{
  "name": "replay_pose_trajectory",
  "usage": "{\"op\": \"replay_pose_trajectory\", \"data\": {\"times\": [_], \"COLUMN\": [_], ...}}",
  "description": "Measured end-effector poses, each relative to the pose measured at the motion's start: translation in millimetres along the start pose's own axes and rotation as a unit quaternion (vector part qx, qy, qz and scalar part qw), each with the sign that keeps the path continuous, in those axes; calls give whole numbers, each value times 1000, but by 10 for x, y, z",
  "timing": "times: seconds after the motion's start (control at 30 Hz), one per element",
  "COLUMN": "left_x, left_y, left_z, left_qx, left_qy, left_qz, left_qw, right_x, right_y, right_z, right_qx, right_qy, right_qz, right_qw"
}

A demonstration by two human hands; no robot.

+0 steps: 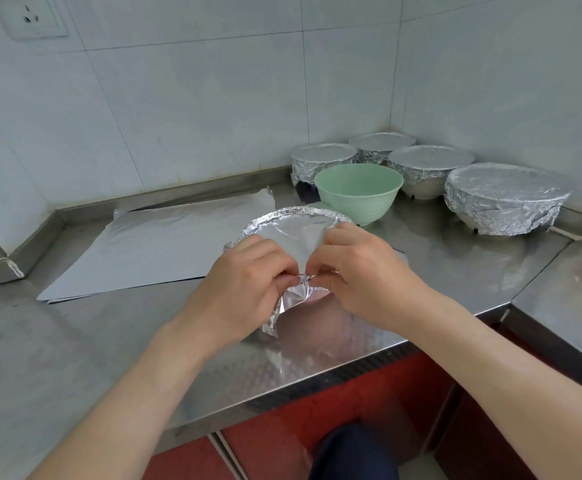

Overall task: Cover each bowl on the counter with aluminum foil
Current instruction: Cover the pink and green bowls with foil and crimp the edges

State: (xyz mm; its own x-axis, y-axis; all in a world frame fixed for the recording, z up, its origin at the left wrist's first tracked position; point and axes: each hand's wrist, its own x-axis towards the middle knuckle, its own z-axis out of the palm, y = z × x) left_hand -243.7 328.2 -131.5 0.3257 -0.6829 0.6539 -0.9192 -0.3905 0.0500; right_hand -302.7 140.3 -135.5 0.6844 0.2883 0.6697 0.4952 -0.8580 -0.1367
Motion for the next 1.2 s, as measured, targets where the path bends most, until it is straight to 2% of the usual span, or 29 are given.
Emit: {"op": "replay_pose_trajectory", "data": {"times": [0.1,0.23,0.47,0.63,0.77,0.87,1.0,1.2], "left_x": [-22,7,51,76,67,62,-17,-97], "left_y": [2,67,96,68,21,37,39,58], "left_z": [-1,32,41,49,57,31,-93,-53], "left_qx": [-31,-47,-30,20,13,-40,-152,-157], "left_qy": [9,28,0,-21,-8,-15,17,31], "left_qz": [-38,-50,-29,16,23,-17,-101,-137], "left_qw": [999,997,999,999,1000,999,983,978], "right_x": [-28,-53,-71,-39,2,6,-47,-140], "right_y": [26,137,193,143,143,140,202,190], "right_z": [-83,-245,-207,-132,-92,-104,-218,-299], "right_qx": [49,94,65,2,-33,-16,16,39], "right_qy": [-20,-4,-49,-21,-23,-23,-32,-31], "right_qz": [26,52,32,-25,-60,-60,-28,16], "right_qw": [998,994,996,999,997,998,999,999]}}
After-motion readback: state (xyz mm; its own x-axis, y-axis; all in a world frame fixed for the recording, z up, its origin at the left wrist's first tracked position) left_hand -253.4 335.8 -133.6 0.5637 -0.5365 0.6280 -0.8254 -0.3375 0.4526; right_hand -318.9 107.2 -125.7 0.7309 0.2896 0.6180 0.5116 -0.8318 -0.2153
